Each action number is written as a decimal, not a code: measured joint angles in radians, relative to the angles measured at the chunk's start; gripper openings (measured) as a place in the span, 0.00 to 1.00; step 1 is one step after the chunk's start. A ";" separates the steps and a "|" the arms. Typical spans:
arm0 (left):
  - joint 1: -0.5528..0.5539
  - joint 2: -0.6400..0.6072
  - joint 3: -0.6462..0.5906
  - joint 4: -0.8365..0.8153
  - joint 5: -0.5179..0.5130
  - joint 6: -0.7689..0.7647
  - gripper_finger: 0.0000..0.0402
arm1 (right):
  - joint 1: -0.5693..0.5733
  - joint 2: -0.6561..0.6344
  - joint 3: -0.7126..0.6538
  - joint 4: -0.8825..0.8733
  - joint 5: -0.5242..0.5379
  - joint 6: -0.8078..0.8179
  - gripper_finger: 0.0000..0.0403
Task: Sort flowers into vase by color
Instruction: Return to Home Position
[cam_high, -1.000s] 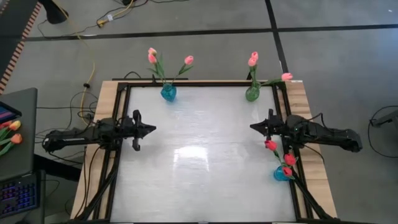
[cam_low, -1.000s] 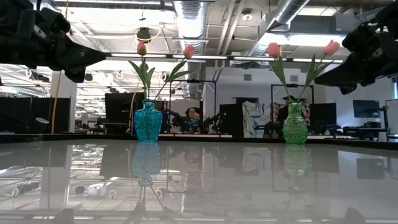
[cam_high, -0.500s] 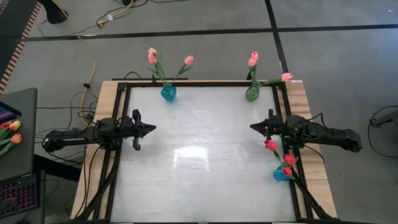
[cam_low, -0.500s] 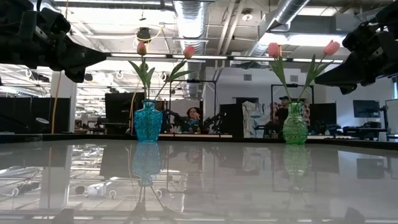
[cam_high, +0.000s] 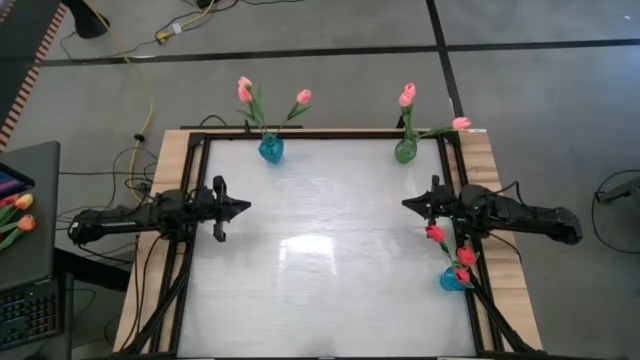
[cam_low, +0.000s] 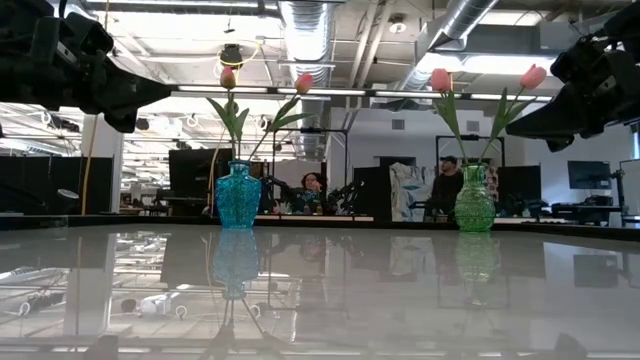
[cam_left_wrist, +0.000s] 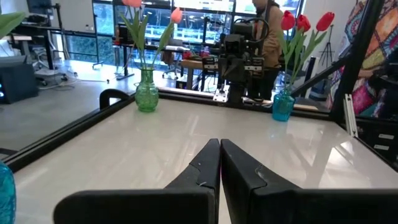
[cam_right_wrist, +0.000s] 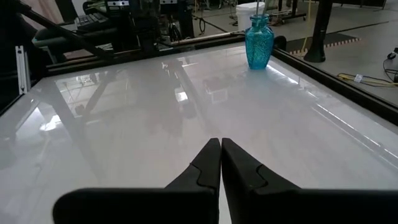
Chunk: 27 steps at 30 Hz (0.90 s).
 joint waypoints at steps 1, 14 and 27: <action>0.000 0.000 0.000 0.000 0.000 0.000 0.00 | 0.000 0.000 0.000 0.000 0.000 0.000 0.11; -0.053 0.006 0.000 -0.001 0.000 -0.001 0.00 | 0.000 0.000 0.000 -0.001 0.000 0.000 0.11; -0.053 0.006 0.000 -0.001 0.000 -0.001 0.00 | 0.000 0.000 -0.001 -0.001 0.000 0.000 0.11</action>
